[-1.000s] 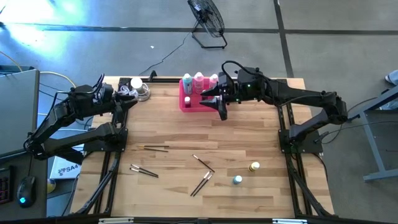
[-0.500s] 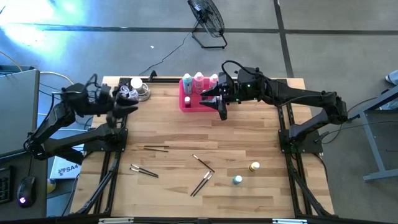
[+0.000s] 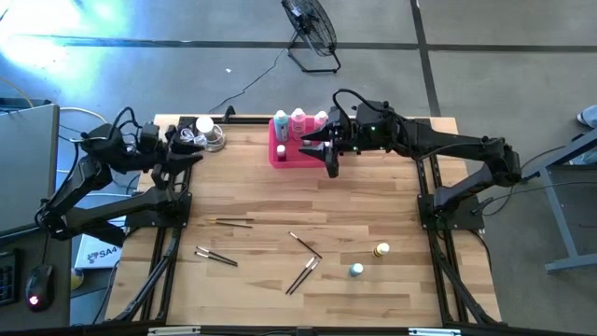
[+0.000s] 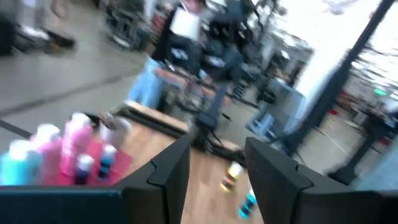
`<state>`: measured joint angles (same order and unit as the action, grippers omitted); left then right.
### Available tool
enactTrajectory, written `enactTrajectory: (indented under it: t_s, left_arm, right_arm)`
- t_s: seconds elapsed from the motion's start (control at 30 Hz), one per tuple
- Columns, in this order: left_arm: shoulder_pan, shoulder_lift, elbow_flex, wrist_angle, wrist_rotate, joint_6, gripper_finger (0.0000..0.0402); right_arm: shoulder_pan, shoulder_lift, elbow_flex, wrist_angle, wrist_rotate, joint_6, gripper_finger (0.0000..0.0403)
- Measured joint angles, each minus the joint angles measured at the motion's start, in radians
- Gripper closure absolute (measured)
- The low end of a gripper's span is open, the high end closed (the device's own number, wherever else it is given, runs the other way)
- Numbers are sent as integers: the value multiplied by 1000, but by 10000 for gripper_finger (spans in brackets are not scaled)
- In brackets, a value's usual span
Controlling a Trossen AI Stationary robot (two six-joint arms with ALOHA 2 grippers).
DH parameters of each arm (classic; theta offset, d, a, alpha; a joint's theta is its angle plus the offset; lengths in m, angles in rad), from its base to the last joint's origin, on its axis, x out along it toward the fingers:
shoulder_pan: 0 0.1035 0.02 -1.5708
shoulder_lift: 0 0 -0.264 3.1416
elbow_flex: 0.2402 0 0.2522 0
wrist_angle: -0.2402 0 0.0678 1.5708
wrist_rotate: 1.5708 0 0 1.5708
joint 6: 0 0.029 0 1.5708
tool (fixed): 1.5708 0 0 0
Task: Pick & Place Paint Supplies
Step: Put the silver paintbrush into the white cup
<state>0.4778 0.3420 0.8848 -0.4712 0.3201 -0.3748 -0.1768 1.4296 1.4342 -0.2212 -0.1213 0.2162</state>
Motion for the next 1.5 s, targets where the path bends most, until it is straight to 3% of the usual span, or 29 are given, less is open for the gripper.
enactTrajectory:
  t_s: [0.23, 0.57, 1.07, 1.37, 1.5]
  left_arm:
    - [0, -49, 0, 94, 47, 57, 249]
    - [0, -251, 1, -7, 74, 2, 249]
    - [0, -260, -100, -69, 104, -56, 249]
    - [0, -261, -166, -79, 65, 213, 249]
    - [0, -260, -176, -90, 55, 245, 249]
  right_arm:
    - [0, 0, 0, 0, 0, 91, 228]
    - [0, 0, 0, 41, 0, 164, 228]
    - [46, 0, 0, 15, 19, 225, 228]
    - [52, 6, 0, -9, 150, 225, 228]
    - [51, 50, 0, -14, 126, 273, 228]
